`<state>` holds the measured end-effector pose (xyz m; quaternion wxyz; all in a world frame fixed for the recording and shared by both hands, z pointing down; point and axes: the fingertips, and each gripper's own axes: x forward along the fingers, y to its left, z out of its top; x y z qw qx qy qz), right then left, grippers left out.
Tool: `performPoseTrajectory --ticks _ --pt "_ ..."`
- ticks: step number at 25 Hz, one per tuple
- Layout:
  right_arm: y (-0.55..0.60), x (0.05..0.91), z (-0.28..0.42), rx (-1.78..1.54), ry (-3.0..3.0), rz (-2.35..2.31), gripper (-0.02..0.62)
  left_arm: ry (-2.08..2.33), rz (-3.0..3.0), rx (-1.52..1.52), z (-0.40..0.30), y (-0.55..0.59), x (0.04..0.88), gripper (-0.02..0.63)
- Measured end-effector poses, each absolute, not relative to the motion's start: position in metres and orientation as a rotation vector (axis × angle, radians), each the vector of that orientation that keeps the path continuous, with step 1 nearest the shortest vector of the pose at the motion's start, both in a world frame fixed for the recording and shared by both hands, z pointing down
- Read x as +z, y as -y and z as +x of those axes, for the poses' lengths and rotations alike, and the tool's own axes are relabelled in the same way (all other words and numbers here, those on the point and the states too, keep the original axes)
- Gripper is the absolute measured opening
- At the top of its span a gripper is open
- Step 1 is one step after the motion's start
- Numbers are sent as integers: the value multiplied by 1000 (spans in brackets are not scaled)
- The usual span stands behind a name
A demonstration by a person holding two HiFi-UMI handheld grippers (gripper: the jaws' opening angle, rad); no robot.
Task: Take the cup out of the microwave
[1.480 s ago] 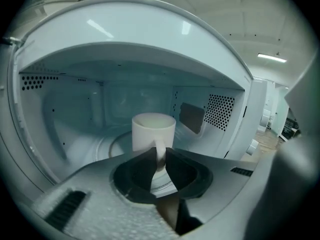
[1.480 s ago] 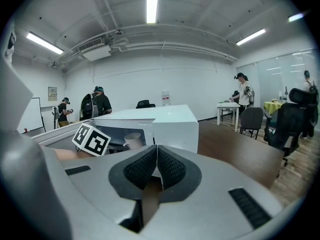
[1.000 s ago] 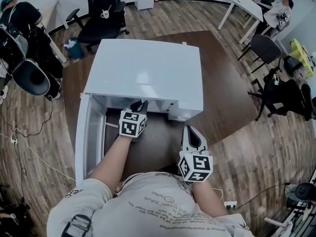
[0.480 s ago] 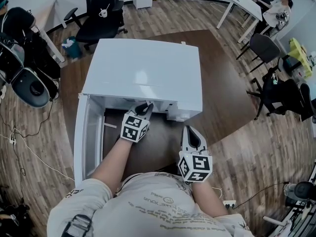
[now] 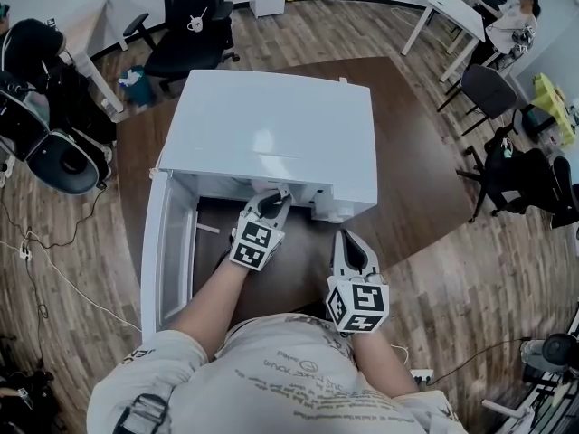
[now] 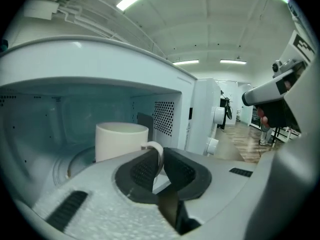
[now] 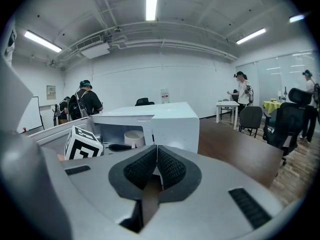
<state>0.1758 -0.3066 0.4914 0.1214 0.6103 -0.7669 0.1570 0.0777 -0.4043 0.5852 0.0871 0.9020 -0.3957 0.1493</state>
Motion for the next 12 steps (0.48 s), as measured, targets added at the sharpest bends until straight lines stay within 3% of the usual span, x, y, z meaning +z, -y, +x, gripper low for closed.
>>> performPoseTrajectory --ticks 12 --pt "297 495 138 456 2321 1706 17 1177 2687 392 55 360 559 43"
